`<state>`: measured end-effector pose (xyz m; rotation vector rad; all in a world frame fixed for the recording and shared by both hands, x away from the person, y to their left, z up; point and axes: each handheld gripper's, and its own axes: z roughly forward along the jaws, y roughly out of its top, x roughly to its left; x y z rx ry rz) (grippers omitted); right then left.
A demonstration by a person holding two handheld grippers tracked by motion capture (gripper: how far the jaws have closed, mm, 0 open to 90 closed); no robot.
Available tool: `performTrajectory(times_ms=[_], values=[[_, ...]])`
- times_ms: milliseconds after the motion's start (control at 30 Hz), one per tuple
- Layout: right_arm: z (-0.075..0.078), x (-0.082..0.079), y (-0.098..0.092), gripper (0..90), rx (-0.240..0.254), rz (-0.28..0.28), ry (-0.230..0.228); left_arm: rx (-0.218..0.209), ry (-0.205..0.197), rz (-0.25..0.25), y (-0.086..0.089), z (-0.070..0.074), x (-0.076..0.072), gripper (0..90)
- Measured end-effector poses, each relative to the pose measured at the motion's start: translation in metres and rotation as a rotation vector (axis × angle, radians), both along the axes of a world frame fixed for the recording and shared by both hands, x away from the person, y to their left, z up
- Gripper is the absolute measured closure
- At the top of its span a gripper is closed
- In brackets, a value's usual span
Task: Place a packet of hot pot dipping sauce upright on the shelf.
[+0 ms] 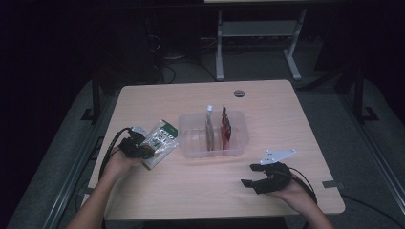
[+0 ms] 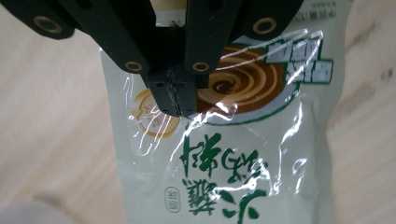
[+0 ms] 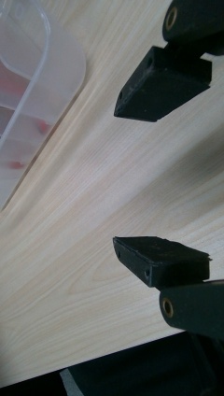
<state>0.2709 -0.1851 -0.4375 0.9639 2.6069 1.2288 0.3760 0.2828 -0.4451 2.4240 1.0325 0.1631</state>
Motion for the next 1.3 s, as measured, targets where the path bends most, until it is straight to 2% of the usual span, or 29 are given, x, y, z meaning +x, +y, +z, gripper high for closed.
performTrajectory(times_ms=[200,233,300,433,533,633,767,833,900,1067,1300], values=[[0.000,0.000,0.001,30.6,0.001,0.000,0.000,-0.015,0.008,0.004,0.008,0.002,-0.008,90.0],[0.000,0.000,0.001,30.6,0.001,-0.001,0.006,-0.009,-0.014,-0.010,0.009,0.003,-0.006,89.9],[0.001,0.000,0.002,30.5,0.003,-0.001,0.008,-0.033,-0.039,0.009,0.009,0.007,-0.002,86.7],[0.000,0.001,0.002,30.5,0.001,0.004,0.006,-0.037,-0.094,0.003,0.010,0.014,0.013,58.0],[0.000,0.001,0.002,30.4,0.002,-0.001,0.013,-0.028,-0.090,-0.012,0.007,0.012,0.025,28.4],[0.000,0.001,0.002,30.4,0.003,0.002,0.013,-0.001,-0.082,-0.040,0.001,0.006,0.035,16.7],[-0.001,0.001,0.000,30.4,0.004,0.006,0.009,0.007,-0.079,-0.040,-0.002,0.000,0.040,12.8],[-0.001,0.001,0.000,30.4,0.004,0.005,0.010,0.036,-0.078,-0.035,-0.003,-0.004,0.042,12.7],[-0.001,0.001,0.000,30.4,0.005,0.007,0.010,0.026,-0.058,-0.035,0.000,-0.006,0.044,12.5],[-0.001,0.001,0.001,30.4,0.002,0.013,0.012,-0.002,-0.046,-0.034,0.002,-0.010,0.045,12.3],[-0.001,0.001,0.001,30.4,0.000,0.014,0.012,0.015,-0.056,-0.041,0.000,-0.011,0.043,12.7]])
